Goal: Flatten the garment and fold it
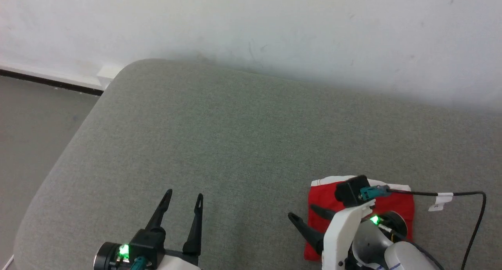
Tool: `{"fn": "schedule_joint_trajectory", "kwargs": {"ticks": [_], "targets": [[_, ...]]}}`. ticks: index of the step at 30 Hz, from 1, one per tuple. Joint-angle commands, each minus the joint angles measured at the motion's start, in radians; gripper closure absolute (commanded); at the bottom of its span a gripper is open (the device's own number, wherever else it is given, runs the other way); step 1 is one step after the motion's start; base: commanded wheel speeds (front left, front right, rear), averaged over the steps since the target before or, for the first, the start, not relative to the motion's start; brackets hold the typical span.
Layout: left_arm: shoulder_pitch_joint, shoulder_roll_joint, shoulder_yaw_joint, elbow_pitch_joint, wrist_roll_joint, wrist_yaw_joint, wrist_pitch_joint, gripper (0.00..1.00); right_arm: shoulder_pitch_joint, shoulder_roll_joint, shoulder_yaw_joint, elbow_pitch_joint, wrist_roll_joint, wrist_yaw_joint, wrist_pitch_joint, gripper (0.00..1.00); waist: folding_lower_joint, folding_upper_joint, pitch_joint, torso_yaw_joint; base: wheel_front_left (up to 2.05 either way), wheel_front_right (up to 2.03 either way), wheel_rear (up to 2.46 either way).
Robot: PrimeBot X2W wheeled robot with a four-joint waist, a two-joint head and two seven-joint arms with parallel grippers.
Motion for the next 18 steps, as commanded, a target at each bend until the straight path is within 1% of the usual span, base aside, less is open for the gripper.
{"fn": "schedule_joint_trajectory", "kwargs": {"ticks": [1, 3, 5, 10, 12, 16, 18], "targets": [[-0.009, -0.004, 0.007, -0.001, 0.008, -0.006, -0.005, 0.0, -0.03, -0.017, 0.009, -0.019, 0.013, -0.001, -0.016, 0.0, 0.0, 0.0, -0.017, -0.021, 0.0, 0.0, 0.0], [-0.006, -0.004, 0.011, -0.004, 0.008, -0.007, -0.005, 0.0, -0.05, -0.04, 0.008, -0.046, 0.015, -0.001, -0.043, 0.0, 0.0, 0.0, -0.024, -0.037, 0.0, 0.0, 0.0], [-0.004, -0.004, 0.014, -0.01, 0.008, -0.008, -0.005, 0.0, -0.079, -0.077, 0.004, -0.075, -0.005, -0.001, -0.081, 0.0, 0.0, 0.0, -0.03, -0.055, 0.0, 0.0, 0.0], [-0.005, -0.01, 0.03, -0.03, -0.011, -0.01, -0.005, 0.0, -0.149, -0.207, -0.042, -0.099, -0.152, -0.001, -0.233, 0.0, 0.0, 0.0, -0.036, -0.101, 0.0, 0.0, 0.0], [-0.007, -0.014, 0.038, -0.037, -0.024, -0.013, -0.005, 0.0, -0.159, -0.244, -0.077, -0.09, -0.213, -0.001, -0.293, 0.0, 0.0, 0.0, -0.038, -0.117, 0.0, 0.0, 0.0], [-0.01, -0.017, 0.047, -0.045, -0.024, -0.017, -0.005, 0.0, -0.143, -0.283, -0.17, -0.098, -0.318, -0.001, -0.431, 0.0, 0.0, 0.0, -0.043, -0.142, 0.0, 0.0, 0.0], [-0.012, -0.018, 0.049, -0.046, -0.024, -0.021, -0.005, 0.0, -0.106, -0.259, -0.25, -0.108, -0.332, -0.001, -0.488, 0.0, 0.0, 0.0, -0.045, -0.15, 0.0, 0.0, 0.0]]}}
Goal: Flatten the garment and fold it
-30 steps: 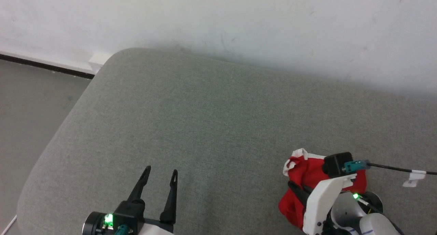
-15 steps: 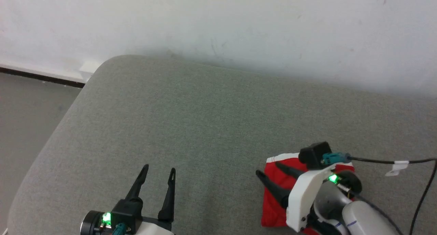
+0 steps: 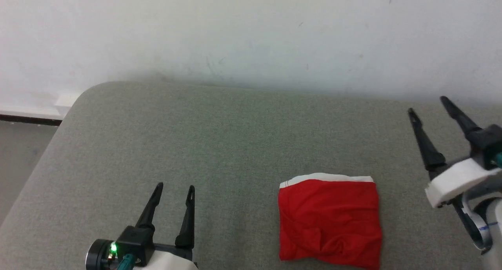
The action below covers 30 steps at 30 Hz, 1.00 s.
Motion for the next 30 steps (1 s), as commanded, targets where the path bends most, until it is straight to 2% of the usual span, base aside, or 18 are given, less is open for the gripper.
{"fn": "schedule_joint_trajectory", "kwargs": {"ticks": [1, 7, 11, 15, 24, 27, 30], "targets": [[-0.014, -0.004, 0.005, -0.005, -0.003, -0.009, -0.005, 0.0, 0.046, 0.024, -0.049, -0.011, -0.011, -0.001, -0.036, 0.0, 0.0, 0.0, -0.005, -0.015, 0.0, 0.0, 0.0], [-0.015, -0.008, 0.013, -0.001, -0.013, -0.021, -0.005, 0.0, 0.198, 0.129, -0.2, -0.101, -0.046, -0.001, -0.138, 0.0, 0.0, 0.0, -0.002, -0.03, 0.0, 0.0, 0.0], [-0.009, -0.009, 0.016, -0.003, -0.01, -0.025, -0.005, 0.0, 0.295, 0.206, -0.244, -0.158, -0.057, -0.001, -0.176, 0.0, 0.0, 0.0, -0.002, -0.034, 0.0, 0.0, 0.0], [0.001, -0.011, 0.015, -0.006, -0.005, -0.027, -0.005, 0.0, 0.368, 0.256, -0.246, -0.182, -0.062, -0.001, -0.195, 0.0, 0.0, 0.0, -0.005, -0.034, 0.0, 0.0, 0.0], [0.01, -0.012, 0.011, -0.01, 0.006, -0.035, -0.005, 0.0, 0.41, 0.27, -0.215, -0.176, -0.059, -0.001, -0.192, 0.0, 0.0, 0.0, -0.001, -0.029, 0.0, 0.0, 0.0], [0.007, -0.012, 0.007, -0.011, 0.01, -0.037, -0.005, 0.0, 0.41, 0.252, -0.203, -0.176, -0.033, -0.001, -0.145, 0.0, 0.0, 0.0, 0.01, -0.024, 0.0, 0.0, 0.0], [0.0, -0.013, 0.002, -0.011, 0.01, -0.039, -0.005, 0.0, 0.409, 0.215, -0.18, -0.182, 0.013, -0.001, -0.049, 0.0, 0.0, 0.0, 0.029, -0.016, 0.0, 0.0, 0.0]]}}
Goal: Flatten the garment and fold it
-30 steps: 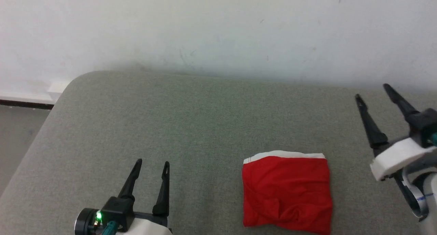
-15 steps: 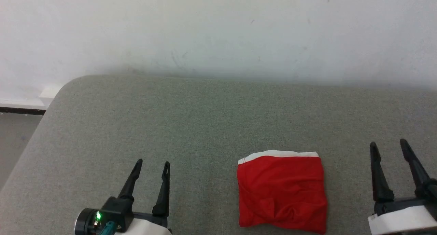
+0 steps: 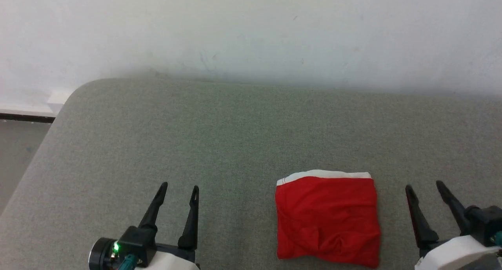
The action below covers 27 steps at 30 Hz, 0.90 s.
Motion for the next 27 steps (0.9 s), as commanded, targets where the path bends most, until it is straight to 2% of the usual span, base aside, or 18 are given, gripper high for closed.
{"fn": "schedule_joint_trajectory", "kwargs": {"ticks": [1, 3, 8, 11, 14, 20, 25, 26, 27], "targets": [[-0.005, -0.004, -0.002, -0.002, 0.007, -0.006, -0.005, 0.0, 0.004, -0.012, 0.009, 0.002, 0.025, -0.001, 0.038, 0.0, 0.0, -0.0001, 0.016, 0.008, 0.0, 0.0, 0.0], [-0.012, -0.004, -0.004, 0.002, 0.006, -0.008, -0.005, 0.0, 0.002, -0.057, 0.052, 0.002, 0.074, -0.001, 0.144, 0.0, 0.0, -0.0001, 0.032, 0.015, 0.0, 0.0, 0.0], [-0.037, -0.005, -0.012, 0.004, 0.008, -0.009, -0.005, 0.0, -0.031, -0.092, 0.072, 0.03, 0.266, -0.001, 0.389, 0.0, 0.0, -0.0001, 0.081, 0.038, 0.0, 0.0, 0.0], [-0.052, -0.005, -0.019, 0.008, 0.009, -0.008, -0.005, 0.0, -0.063, -0.117, 0.088, 0.077, 0.349, -0.001, 0.485, 0.0, 0.0, -0.0001, 0.103, 0.056, 0.0, 0.0, 0.0], [-0.066, -0.005, -0.031, 0.018, 0.014, -0.008, -0.005, 0.0, -0.099, -0.132, 0.109, 0.138, 0.412, -0.001, 0.533, 0.0, 0.0, -0.0001, 0.118, 0.076, 0.0, 0.0, 0.0], [-0.08, -0.006, -0.035, 0.028, 0.009, -0.001, -0.005, 0.0, -0.159, -0.115, 0.164, 0.236, 0.522, -0.001, 0.592, 0.0, 0.0, -0.0001, 0.131, 0.105, 0.0, 0.0, 0.0], [-0.086, -0.006, -0.04, 0.033, 0.009, -0.001, -0.005, 0.0, -0.188, -0.112, 0.232, 0.306, 0.538, -0.001, 0.596, 0.0, 0.0, -0.0001, 0.132, 0.122, 0.0, 0.0, 0.0], [-0.087, -0.006, -0.041, 0.034, 0.009, -0.001, -0.005, 0.0, -0.192, -0.119, 0.25, 0.317, 0.531, -0.001, 0.59, 0.29, 0.0, -0.0001, 0.131, 0.124, 0.0, 0.0, 0.0], [-0.088, -0.006, -0.041, 0.035, 0.008, 0.0, -0.005, 0.0, -0.197, -0.127, 0.267, 0.325, 0.522, -0.001, 0.578, 0.7, 0.0, -0.0001, 0.13, 0.126, 0.0, 0.0, 0.0]]}}
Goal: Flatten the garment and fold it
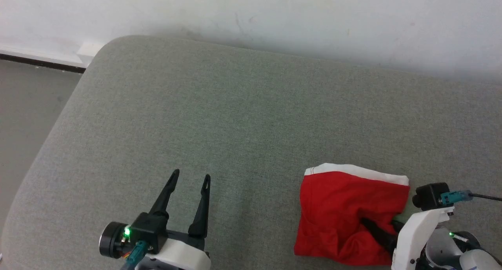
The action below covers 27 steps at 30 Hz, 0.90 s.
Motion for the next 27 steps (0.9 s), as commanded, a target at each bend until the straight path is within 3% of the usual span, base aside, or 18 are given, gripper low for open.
{"fn": "schedule_joint_trajectory", "kwargs": {"ticks": [1, 7, 11, 20, 24, 27], "targets": [[-0.023, -0.004, -0.002, 0.004, 0.0, 0.005, -0.005, 0.0, 0.003, 0.006, 0.033, 0.033, -0.012, -0.001, -0.007, 1.0, 0.0, 0.0, -0.004, 0.002, 0.0, 0.0, 0.0], [-0.015, -0.005, -0.004, 0.01, -0.01, 0.004, -0.005, 0.0, -0.059, -0.079, 0.116, 0.024, -0.097, -0.001, -0.071, 1.0, 0.0, 0.0, -0.021, -0.044, 0.0, 0.0, 0.0], [-0.012, -0.005, -0.012, 0.013, -0.017, 0.003, -0.005, 0.0, -0.122, -0.155, 0.183, -0.028, -0.134, -0.001, -0.027, 1.0, 0.0, 0.0, -0.021, -0.117, 0.0, 0.0, 0.0], [-0.084, -0.005, -0.07, 0.01, -0.022, 0.004, -0.005, 0.0, -0.279, -0.442, 0.331, -0.138, -0.186, -0.001, 0.14, 1.0, 0.0, 0.0, 0.068, -0.296, 0.0, 0.0, 0.0], [-0.13, -0.005, -0.087, 0.01, -0.009, -0.003, -0.005, 0.0, -0.32, -0.561, 0.346, -0.096, -0.197, -0.001, 0.121, 1.0, 0.0, 0.0, 0.132, -0.341, 0.0, 0.0, 0.0], [-0.162, -0.005, -0.093, 0.01, 0.003, -0.01, -0.005, 0.0, -0.341, -0.607, 0.301, -0.01, -0.207, -0.001, 0.065, 1.0, 0.0, 0.0, 0.179, -0.356, 0.0, 0.0, 0.0]]}}
